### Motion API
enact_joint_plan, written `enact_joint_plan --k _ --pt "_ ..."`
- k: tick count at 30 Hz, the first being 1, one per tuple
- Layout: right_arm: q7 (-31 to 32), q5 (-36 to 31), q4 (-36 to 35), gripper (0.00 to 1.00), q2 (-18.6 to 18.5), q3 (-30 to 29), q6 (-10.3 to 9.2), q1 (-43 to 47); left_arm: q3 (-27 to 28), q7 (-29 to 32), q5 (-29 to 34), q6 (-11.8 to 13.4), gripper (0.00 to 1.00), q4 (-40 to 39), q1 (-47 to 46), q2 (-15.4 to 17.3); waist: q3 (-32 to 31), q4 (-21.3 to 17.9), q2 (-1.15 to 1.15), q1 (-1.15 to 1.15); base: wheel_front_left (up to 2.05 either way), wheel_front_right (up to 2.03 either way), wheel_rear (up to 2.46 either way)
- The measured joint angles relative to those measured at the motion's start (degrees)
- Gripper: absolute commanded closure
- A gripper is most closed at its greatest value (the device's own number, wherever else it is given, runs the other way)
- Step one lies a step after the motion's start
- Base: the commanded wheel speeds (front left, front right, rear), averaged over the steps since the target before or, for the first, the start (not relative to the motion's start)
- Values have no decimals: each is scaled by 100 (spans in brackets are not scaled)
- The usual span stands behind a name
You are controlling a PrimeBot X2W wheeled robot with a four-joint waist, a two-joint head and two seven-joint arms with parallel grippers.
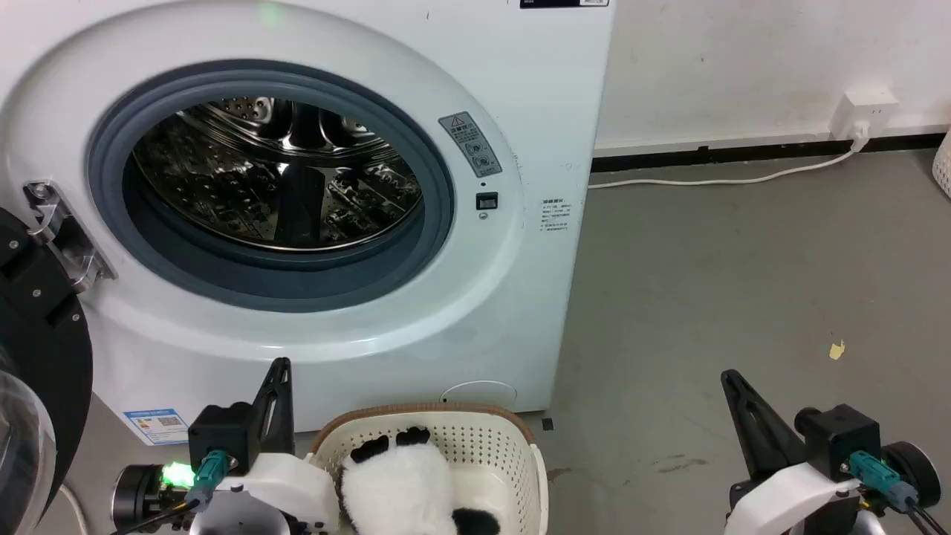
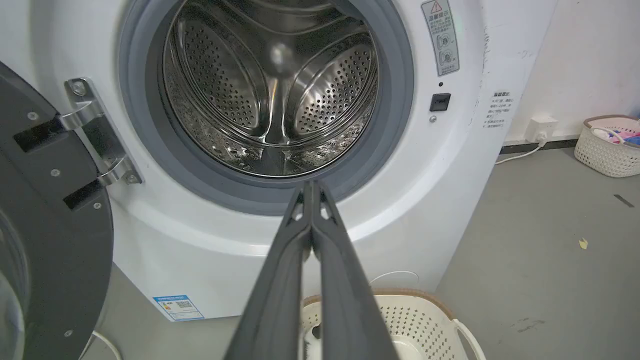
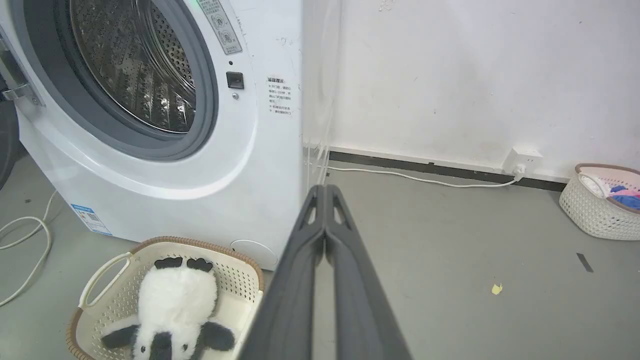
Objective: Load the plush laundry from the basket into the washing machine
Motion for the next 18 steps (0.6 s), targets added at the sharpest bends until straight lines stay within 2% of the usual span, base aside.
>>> enact_joint_plan --k 18 --pt "0 0 0 100 0 -2 0 0 -2 0 0 0 100 0 0 0 0 0 0 0 0 0 0"
